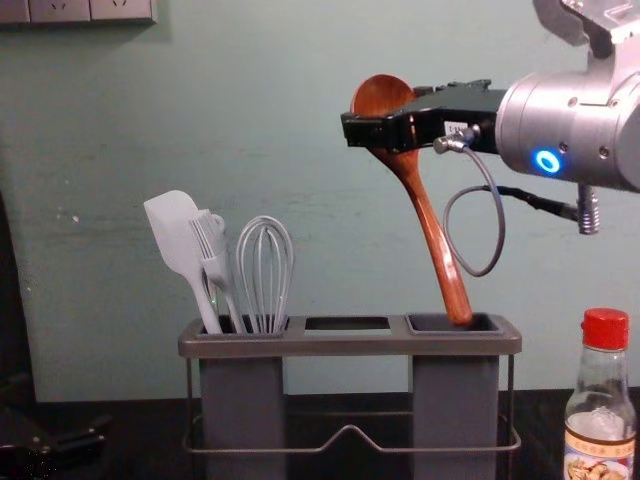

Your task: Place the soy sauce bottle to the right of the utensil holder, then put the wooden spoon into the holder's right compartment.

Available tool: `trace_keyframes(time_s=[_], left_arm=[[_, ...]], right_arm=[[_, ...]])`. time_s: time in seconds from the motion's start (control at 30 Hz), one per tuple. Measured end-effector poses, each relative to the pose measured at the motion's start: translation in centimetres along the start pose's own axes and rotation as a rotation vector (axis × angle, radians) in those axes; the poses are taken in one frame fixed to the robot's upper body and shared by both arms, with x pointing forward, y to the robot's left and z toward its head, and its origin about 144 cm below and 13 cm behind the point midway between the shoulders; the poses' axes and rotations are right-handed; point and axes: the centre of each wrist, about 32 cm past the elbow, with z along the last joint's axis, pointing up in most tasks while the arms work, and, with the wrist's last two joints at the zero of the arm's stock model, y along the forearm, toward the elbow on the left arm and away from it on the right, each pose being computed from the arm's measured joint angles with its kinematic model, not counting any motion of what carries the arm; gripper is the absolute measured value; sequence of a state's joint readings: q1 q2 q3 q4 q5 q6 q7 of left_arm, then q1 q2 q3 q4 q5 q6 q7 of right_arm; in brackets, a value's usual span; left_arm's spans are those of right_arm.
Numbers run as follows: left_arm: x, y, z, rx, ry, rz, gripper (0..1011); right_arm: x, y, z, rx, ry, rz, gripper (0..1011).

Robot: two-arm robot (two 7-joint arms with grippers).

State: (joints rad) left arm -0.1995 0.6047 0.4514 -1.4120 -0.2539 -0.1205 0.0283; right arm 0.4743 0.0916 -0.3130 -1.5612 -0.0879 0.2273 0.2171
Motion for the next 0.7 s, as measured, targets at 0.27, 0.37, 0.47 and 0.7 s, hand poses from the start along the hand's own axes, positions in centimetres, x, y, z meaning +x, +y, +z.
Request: trace_keyframes(time_s=[0.27, 0.37, 0.47, 0.7], left_arm=[[0.0, 0.0, 0.0, 0.0, 0.0, 0.0, 1005], [0.0, 0.0, 0.0, 0.0, 0.0, 0.0, 1005], [0.0, 0.0, 0.0, 0.0, 0.0, 0.0, 1005], [0.0, 0.0, 0.0, 0.0, 0.0, 0.0, 1005]], right_arm=[[-0.1, 0.2, -0.5, -0.006, 0.002, 0.006, 839], [-0.1, 0.2, -0.7, -0.011, 0.003, 0.008, 839], [-0.2, 0.2, -0.9, -0.015, 0.006, 0.009, 839], [-0.3, -0.1, -1.6, -0.03, 0.012, 0.013, 838]])
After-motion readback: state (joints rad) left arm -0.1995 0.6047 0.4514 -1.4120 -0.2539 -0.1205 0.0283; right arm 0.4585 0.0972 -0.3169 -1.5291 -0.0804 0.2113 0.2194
